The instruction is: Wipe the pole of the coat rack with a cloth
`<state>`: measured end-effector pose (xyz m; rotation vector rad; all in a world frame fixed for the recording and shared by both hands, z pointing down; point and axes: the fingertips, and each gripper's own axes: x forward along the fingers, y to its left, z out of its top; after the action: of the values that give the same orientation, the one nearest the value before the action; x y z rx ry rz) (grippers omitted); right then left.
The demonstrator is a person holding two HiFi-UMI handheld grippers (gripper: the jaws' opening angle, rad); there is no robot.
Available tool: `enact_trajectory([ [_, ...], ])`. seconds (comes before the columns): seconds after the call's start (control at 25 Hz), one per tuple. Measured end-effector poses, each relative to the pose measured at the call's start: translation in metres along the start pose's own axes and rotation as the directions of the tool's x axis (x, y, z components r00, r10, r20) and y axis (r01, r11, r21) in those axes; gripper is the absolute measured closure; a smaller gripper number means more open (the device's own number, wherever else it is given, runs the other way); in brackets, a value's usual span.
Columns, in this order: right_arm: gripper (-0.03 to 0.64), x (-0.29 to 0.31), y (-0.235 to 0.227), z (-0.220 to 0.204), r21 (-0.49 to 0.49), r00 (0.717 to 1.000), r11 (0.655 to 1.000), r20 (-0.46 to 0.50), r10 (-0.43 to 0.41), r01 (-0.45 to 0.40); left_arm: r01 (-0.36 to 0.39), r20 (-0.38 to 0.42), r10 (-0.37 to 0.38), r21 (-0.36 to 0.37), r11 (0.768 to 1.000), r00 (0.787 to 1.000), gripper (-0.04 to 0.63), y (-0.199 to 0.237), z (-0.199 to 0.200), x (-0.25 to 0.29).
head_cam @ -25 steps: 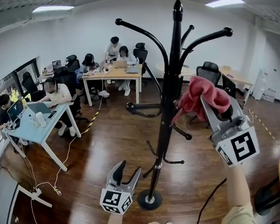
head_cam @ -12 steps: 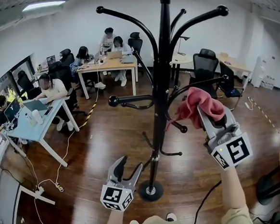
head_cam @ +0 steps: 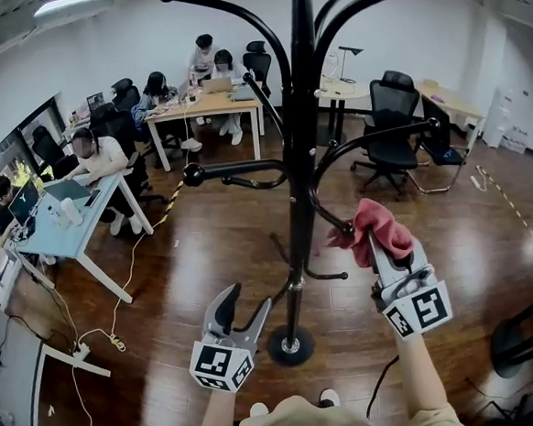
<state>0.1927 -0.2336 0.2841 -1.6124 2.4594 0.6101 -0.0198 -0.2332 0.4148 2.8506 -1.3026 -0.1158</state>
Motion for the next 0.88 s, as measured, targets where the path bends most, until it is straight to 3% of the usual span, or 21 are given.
enact_trajectory([
  [0.2,0.572,0.008,0.023,-0.040,-0.006,0.999,1.000,-0.052,0.004,-0.004,-0.003,-0.013,0.003,0.001,1.000,1.000,0.351,-0.005,-0.007,0.000],
  [0.4,0.572,0.047,0.051,-0.026,-0.060,0.999,0.997,0.006,0.053,-0.053,-0.016,-0.028,0.016,0.000,1.000,0.999,0.353,-0.003,-0.010,-0.003],
  [0.56,0.572,0.081,0.065,-0.024,-0.095,0.995,0.990,-0.011,0.101,-0.101,-0.041,-0.036,0.042,0.006,0.999,0.998,0.353,-0.001,-0.006,-0.005],
  [0.88,0.574,0.089,0.072,-0.052,-0.095,0.996,0.992,0.023,0.082,-0.079,-0.119,-0.044,0.119,0.006,0.993,0.992,0.353,0.017,-0.012,-0.021],
])
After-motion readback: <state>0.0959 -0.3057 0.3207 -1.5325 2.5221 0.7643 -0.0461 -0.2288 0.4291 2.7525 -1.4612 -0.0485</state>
